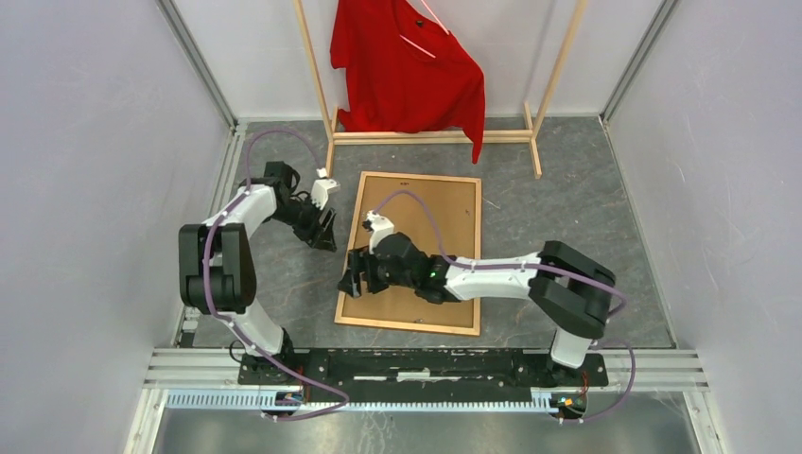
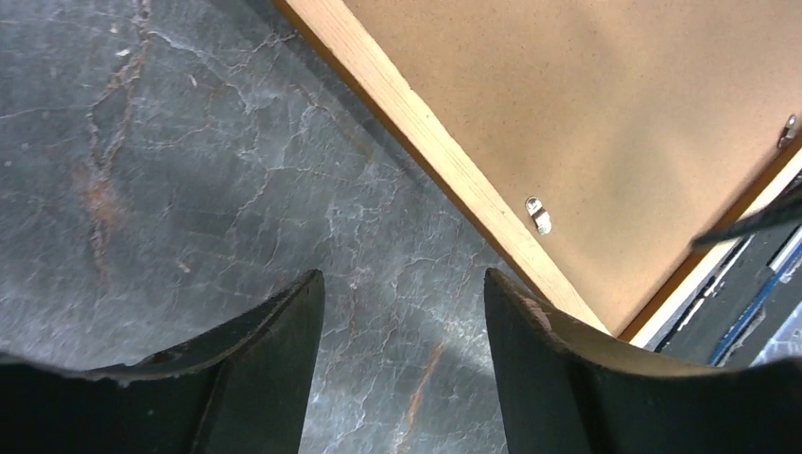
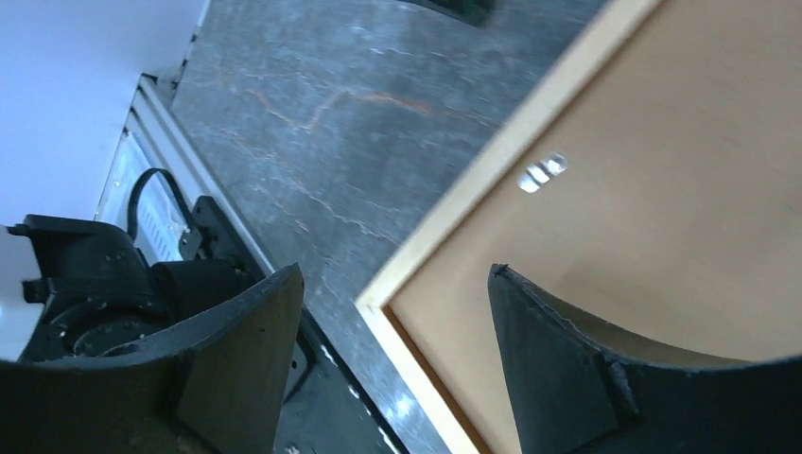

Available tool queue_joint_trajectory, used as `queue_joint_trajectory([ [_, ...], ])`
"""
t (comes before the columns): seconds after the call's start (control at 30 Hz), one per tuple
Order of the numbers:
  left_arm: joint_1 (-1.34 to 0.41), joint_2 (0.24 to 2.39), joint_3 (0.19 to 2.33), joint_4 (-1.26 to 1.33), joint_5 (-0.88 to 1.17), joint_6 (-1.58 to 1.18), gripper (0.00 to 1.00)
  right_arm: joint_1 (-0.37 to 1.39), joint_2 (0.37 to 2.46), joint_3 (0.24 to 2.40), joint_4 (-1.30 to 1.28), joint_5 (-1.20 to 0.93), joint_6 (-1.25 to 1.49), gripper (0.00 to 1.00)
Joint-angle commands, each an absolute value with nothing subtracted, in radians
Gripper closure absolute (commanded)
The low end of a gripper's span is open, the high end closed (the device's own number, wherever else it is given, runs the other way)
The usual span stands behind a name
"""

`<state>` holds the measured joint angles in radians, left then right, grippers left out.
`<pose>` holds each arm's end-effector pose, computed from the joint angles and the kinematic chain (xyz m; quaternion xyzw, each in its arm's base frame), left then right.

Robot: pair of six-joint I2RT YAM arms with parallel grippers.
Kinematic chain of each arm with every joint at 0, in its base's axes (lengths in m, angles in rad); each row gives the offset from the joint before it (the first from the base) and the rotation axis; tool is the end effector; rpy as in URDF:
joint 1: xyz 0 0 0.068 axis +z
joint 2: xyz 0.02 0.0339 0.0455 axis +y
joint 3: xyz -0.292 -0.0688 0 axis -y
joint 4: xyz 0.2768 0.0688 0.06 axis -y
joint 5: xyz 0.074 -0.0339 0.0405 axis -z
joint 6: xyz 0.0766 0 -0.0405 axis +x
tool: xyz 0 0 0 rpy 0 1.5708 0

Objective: Put the photo into the frame
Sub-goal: Install the photo frame at the center of the board.

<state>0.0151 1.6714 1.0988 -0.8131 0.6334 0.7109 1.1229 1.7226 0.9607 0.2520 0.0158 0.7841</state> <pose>0.3401 -0.0402 0.1711 0.3496 0.8797 -0.2587 0.1922 0.1905 0.3936 0.1810 -0.1415 0.8509 0.4086 0.2984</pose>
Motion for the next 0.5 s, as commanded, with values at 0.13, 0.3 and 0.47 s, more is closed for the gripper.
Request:
queue_joint_trajectory([
  [0.13, -0.035, 1.737, 1.144, -0.834, 0.709, 0.681, 0.37, 1.152, 1.85, 1.093, 0.355, -0.02, 0.763, 0.18],
  [0.3, -0.044, 1.773, 1.147, -0.836, 0.709, 0.692, 0.45, 1.15, 1.862, 1.082, 0.359, -0.006, 0.754, 0.18],
  [0.47, -0.044, 1.788, 1.142, -0.842, 0.707, 0.709, 0.5, 1.149, 1.865, 1.057, 0.371, -0.006, 0.754, 0.17],
])
